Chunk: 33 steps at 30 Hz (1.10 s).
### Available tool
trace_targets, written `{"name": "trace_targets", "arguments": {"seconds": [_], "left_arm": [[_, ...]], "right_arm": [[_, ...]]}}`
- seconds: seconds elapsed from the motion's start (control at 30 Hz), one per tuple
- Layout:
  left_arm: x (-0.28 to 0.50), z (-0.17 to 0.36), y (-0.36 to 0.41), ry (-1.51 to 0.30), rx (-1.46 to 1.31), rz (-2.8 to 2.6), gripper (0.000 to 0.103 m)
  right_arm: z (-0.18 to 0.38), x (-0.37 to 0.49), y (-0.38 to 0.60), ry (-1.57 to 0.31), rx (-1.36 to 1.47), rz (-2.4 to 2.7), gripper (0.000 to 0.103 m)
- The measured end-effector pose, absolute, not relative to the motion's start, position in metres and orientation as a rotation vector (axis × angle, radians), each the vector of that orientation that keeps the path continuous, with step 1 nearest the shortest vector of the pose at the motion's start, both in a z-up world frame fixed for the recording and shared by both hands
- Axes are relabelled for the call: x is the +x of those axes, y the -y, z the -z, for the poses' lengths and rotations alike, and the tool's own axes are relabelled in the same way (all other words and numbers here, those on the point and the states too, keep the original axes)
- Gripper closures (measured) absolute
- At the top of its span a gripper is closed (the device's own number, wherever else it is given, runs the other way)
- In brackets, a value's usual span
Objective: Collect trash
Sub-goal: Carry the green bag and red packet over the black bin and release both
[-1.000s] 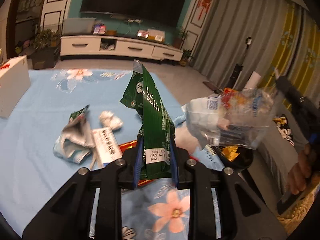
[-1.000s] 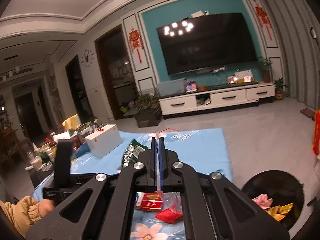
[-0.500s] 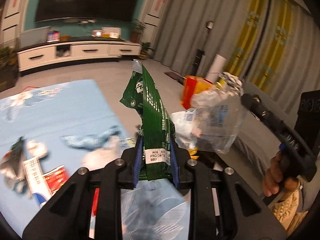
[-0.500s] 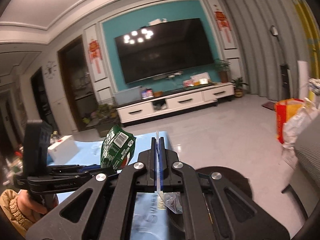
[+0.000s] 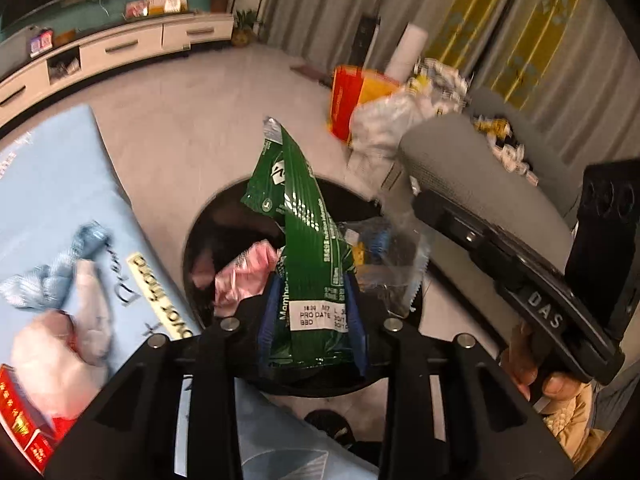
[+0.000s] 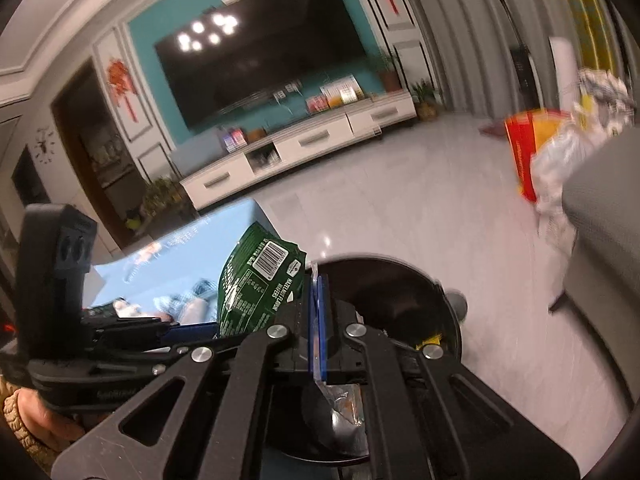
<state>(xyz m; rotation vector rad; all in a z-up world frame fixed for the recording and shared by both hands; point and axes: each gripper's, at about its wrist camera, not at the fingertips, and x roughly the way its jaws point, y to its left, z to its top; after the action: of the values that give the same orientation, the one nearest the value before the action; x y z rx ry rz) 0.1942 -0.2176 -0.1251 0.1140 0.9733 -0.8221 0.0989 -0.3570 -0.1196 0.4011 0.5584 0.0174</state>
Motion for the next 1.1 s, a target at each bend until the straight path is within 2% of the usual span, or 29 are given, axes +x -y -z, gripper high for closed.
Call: {"name": "trace_targets", "arguments": {"seconds": [0.13,0.2,0.23,0.27,0.3,0.33,0.37,0.6,0.67,0.8,0.87,0.93,1.1], "left_arm": [[0.201,0.149,0.23,-1.038,0.155,0.811,0.066],[0.202,0.153,0.233,-1.046,0.165,0.816,0.051],[0.203,0.153,0.234,-1.041,0.17,0.816,0.039],[0.202,0.152,0.235,-1.032,0.176,0.814,0.035],[0.201,0.15,0.235,-1.025,0.184,0.812,0.035],[0.201,0.148,0.234,-1.017,0.189,0.806,0.035],[0.2,0.147,0.231,-1.008,0.193,0.801,0.035],[0.181,0.121,0.196,-0.945,0.154,0.769,0.025],[0.173,0.113,0.18,-0.926,0.12,0.759,0.023],[0.146,0.1,0.138,-0.886,0.031,0.73,0.014],[0.134,0.098,0.116,-0.89,0.01,0.703,0.012],[0.121,0.102,0.09,-0.9,-0.001,0.665,0.01],[0.097,0.118,0.019,-0.966,-0.047,0.521,0.009]], "right_arm": [[0.144,0.11,0.366,-0.643,0.459,0.021,0.1],[0.149,0.111,0.367,-0.665,0.477,0.028,0.099],[0.15,0.112,0.369,-0.675,0.481,0.029,0.097],[0.15,0.113,0.37,-0.686,0.487,0.029,0.091],[0.149,0.113,0.371,-0.697,0.494,0.033,0.085],[0.148,0.113,0.373,-0.7,0.501,0.04,0.074],[0.145,0.111,0.374,-0.696,0.506,0.043,0.068],[0.125,0.097,0.377,-0.646,0.522,0.038,0.065],[0.118,0.09,0.372,-0.642,0.517,0.024,0.059],[0.106,0.077,0.354,-0.641,0.509,-0.019,0.05],[0.101,0.07,0.342,-0.642,0.506,-0.045,0.04],[0.1,0.066,0.327,-0.66,0.497,-0.083,0.036],[0.102,0.062,0.283,-0.726,0.456,-0.157,0.035]]}}
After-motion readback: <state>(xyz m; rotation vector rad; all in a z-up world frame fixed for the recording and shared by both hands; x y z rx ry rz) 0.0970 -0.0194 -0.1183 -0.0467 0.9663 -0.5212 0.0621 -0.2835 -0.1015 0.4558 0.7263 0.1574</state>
